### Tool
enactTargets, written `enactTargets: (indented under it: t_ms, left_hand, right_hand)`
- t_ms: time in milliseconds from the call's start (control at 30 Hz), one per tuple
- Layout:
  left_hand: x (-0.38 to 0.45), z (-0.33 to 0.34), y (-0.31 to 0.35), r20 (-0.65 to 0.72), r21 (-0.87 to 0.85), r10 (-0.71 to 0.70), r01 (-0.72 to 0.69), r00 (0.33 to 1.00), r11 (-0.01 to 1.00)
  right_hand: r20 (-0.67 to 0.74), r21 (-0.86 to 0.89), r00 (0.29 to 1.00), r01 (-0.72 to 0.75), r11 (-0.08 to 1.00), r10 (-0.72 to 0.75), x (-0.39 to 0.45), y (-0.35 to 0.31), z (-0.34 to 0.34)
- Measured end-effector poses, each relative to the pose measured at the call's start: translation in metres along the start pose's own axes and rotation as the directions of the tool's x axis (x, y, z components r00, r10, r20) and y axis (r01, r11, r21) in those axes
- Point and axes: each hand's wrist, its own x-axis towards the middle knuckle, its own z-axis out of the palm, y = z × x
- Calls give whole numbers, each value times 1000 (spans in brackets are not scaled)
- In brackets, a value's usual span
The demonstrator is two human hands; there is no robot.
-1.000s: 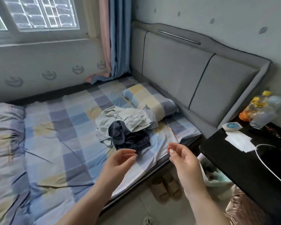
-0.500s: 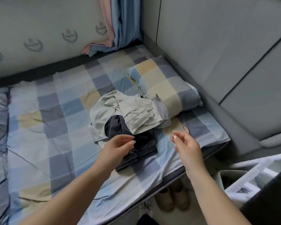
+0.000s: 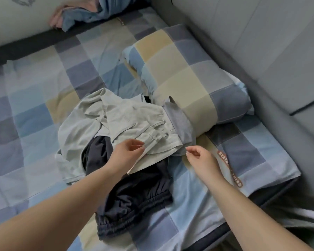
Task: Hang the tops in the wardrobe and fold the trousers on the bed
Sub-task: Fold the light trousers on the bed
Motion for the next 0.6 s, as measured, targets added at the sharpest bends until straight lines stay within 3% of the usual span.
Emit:
enactTargets:
  t_ms: [167,267,333,433,500,600]
  left_hand:
    - [74,38,-42,2,268,149,-145,989,952]
    - [100,57,-65,94,552,306,-305,947,776]
    - [111,65,-80,186,719,288,-330,939,612]
    - [119,75,-98,216,850,255,-310,942,427]
    - [118,79,-100,184,853,298,-304,936,425]
    - [111,75,-89,87,728,400,-332,912,599]
  right_hand:
    - [49,-128,998,47,991,-41,68,22,42]
    - [54,-170,998,36,985,-27,95,32,64]
    - [58,-209,998,23,978,-11,107,39,75]
    - [63,-284,998,23,959,-5,120,42,82]
    - [74,-319,997,28,947,-5,125,38,81]
    - [77,-179,997,17,984,-3,123,26,79]
